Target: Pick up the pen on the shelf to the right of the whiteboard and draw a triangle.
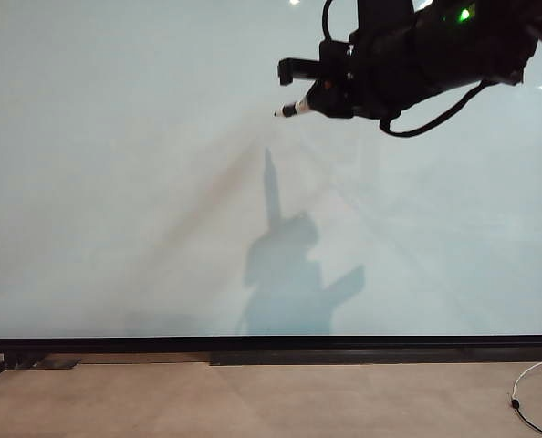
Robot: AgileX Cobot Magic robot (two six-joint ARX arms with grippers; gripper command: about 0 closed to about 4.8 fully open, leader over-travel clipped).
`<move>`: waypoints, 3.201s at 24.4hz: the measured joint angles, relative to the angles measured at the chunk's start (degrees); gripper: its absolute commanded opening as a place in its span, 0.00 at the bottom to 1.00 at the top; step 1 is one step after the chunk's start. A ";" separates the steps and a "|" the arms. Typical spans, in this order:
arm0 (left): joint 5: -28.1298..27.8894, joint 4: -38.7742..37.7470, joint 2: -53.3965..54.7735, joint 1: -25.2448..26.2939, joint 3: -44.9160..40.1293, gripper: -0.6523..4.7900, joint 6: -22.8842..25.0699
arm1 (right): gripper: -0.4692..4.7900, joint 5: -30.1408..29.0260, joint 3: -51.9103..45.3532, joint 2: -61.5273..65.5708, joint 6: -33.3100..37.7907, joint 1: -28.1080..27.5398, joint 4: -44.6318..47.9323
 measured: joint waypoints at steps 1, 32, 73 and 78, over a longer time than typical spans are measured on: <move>0.00 0.00 0.00 0.00 0.00 0.11 0.00 | 0.08 0.00 0.02 0.20 0.00 0.00 0.09; 0.00 0.00 0.00 0.00 0.00 0.11 0.00 | 0.08 2.99 1.90 5.46 -1.07 -1.73 5.09; 0.00 -0.02 0.00 0.00 0.00 0.11 0.00 | 0.08 1.20 4.07 13.07 1.79 -1.05 6.01; 0.00 -0.02 0.00 0.00 0.00 0.11 0.00 | 0.08 0.81 4.52 13.55 2.25 -0.61 5.79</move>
